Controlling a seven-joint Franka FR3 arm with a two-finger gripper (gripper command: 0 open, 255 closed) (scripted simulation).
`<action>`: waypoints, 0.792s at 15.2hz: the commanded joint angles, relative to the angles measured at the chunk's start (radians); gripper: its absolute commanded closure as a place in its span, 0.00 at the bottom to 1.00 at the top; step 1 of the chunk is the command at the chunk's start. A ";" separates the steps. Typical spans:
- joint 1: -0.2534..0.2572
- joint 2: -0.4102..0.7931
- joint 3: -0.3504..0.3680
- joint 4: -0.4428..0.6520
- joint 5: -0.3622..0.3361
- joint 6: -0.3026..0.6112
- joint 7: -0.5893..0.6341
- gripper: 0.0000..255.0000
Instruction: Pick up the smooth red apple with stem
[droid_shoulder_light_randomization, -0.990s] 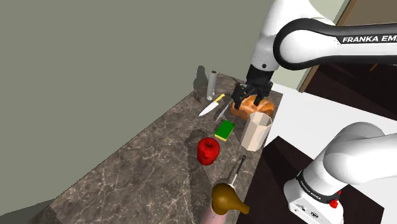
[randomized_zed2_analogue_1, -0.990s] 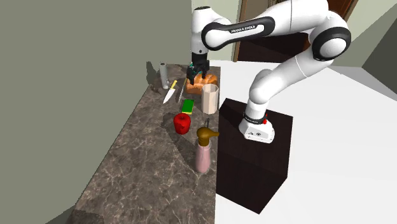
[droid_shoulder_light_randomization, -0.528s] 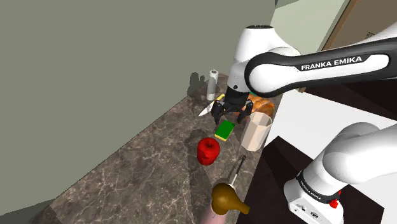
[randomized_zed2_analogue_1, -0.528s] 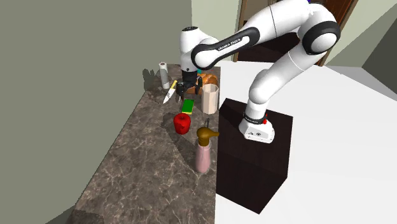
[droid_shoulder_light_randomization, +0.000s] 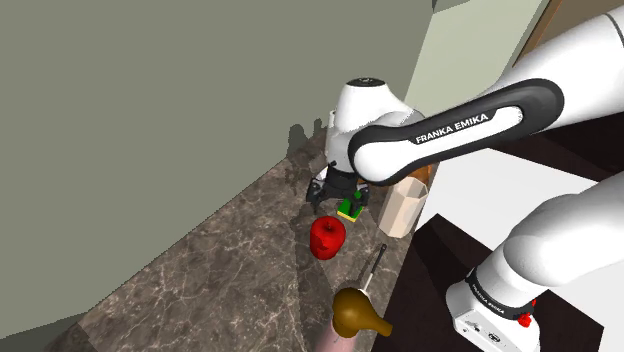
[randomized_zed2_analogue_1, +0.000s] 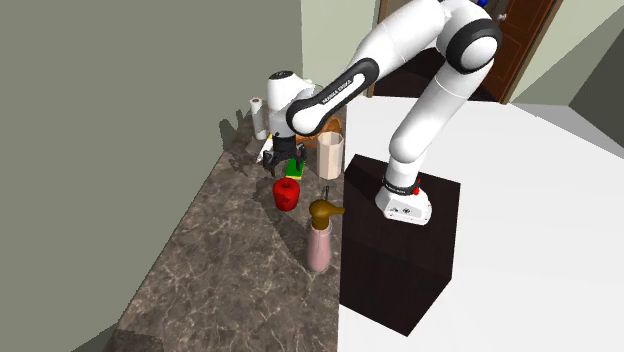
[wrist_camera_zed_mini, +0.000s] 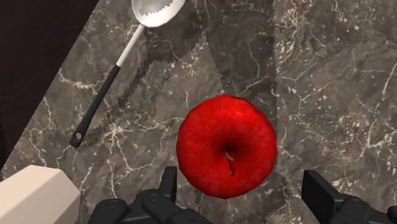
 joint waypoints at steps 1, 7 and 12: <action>-0.005 0.029 0.015 -0.010 -0.005 0.040 0.016 0.00; -0.015 0.087 0.036 -0.034 -0.023 0.118 0.029 0.00; -0.014 0.086 0.037 -0.037 -0.021 0.120 0.029 1.00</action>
